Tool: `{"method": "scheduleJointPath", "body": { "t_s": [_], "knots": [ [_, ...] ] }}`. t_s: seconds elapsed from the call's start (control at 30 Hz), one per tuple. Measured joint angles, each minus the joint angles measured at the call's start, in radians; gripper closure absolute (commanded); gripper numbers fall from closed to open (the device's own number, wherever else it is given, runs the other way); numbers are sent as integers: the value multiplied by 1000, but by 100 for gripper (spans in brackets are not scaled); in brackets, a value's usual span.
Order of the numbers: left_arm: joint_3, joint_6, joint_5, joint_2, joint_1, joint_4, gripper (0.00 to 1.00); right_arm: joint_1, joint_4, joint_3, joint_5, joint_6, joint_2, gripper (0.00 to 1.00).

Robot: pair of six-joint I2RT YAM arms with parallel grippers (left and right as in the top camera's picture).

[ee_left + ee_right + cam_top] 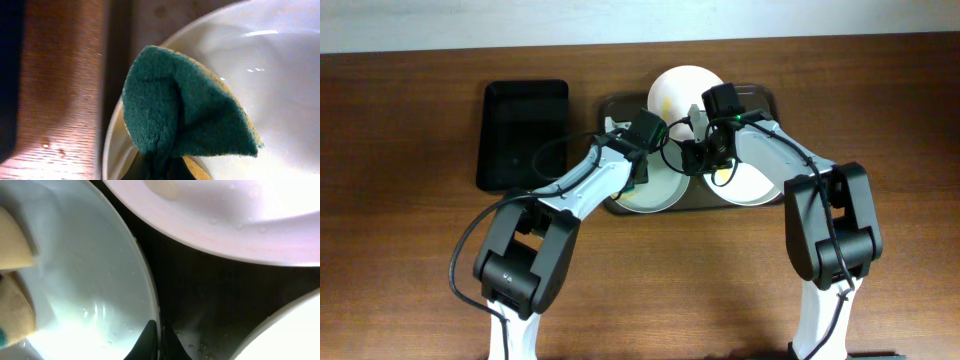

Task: Clean dirty plates on tray and stack at the side
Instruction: 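Lift the pale blue plate with right gripper, place it right of tray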

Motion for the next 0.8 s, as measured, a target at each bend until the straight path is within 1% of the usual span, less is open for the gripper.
{"method": "scheduleJointPath", "body": {
  "t_s": [0.1,0.17,0.3,0.4,0.53,0.67,0.8],
  "knots": [
    [-8,0,-12,-41,8,-3,100,0,-15,16,5,-3,0,96],
    [-13,0,14,-101,26,-2,100,-1,-23,33,12,-13,0,96],
    [-13,0,92,-260,109,-3,100,-1,-68,55,27,-53,-16,96],
    [-12,1,135,-327,194,-13,100,5,-121,84,83,-76,-55,96],
    [-12,5,180,-336,299,-64,100,42,-205,180,234,-95,-100,96],
    [-12,8,202,-336,338,-93,100,125,-310,308,444,-116,-115,96],
    [-12,8,213,-336,367,-99,100,230,-369,412,734,-129,-116,96]
  ]
}}
